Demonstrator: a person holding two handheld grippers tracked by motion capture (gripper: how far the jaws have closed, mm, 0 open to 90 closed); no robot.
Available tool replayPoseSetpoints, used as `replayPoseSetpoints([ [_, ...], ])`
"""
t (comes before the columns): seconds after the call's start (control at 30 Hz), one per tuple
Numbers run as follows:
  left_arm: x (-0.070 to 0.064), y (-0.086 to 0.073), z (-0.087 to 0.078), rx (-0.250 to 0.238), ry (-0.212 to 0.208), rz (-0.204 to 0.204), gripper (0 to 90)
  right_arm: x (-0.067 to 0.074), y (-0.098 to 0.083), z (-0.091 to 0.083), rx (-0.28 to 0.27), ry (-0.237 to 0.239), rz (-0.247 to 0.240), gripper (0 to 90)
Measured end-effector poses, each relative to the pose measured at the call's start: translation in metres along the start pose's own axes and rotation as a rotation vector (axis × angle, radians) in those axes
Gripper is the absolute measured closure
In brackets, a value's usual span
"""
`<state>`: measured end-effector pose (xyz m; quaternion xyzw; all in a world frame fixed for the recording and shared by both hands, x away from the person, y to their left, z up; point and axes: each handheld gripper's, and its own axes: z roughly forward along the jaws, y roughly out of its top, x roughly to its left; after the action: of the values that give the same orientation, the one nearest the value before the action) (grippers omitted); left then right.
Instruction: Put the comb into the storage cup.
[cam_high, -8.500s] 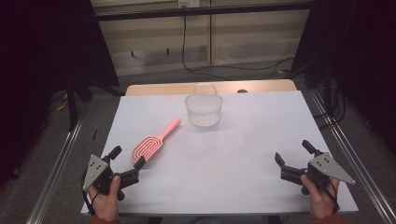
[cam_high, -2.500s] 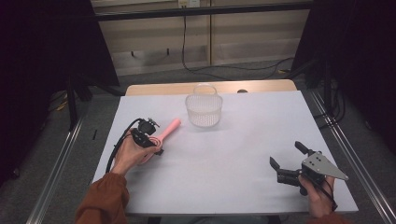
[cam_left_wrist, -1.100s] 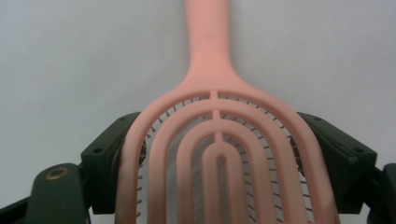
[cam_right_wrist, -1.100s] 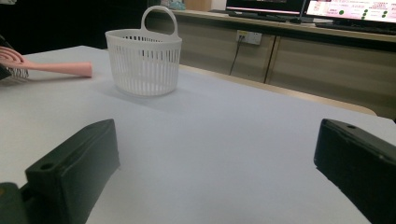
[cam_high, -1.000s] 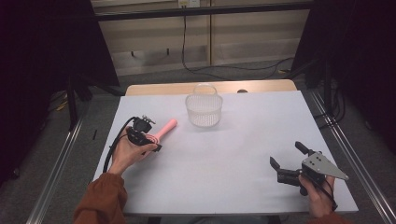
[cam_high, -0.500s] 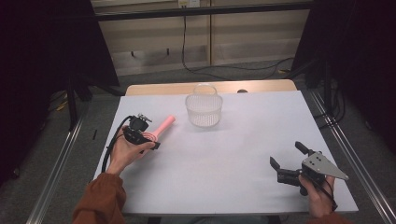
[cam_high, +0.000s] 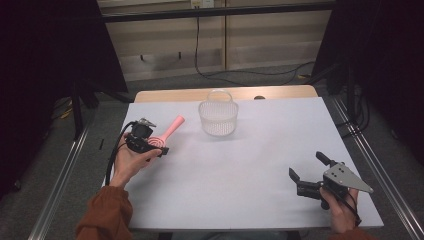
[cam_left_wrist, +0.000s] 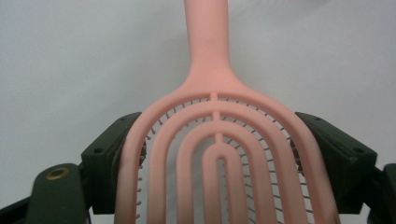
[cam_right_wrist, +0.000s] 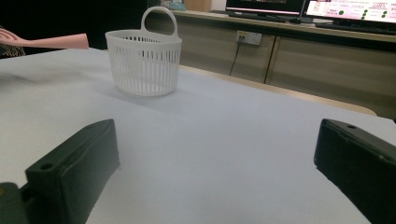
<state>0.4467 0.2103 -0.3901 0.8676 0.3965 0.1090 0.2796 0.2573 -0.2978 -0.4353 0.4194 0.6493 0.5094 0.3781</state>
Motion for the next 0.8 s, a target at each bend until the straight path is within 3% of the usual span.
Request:
replayPoseSetpoints([
  [0.37,-0.004,0.001,-0.013,-0.091,-0.026,0.007,19.3,0.000,0.000,0.000,0.000,0.003,0.001,0.0],
  [0.53,-0.008,0.002,-0.021,-0.137,-0.023,0.065,19.3,0.000,0.000,0.000,-0.002,0.003,0.002,0.0],
  [0.8,-0.012,0.003,-0.026,-0.178,-0.037,0.095,19.3,0.000,0.000,0.000,-0.003,0.004,-0.001,0.0],
])
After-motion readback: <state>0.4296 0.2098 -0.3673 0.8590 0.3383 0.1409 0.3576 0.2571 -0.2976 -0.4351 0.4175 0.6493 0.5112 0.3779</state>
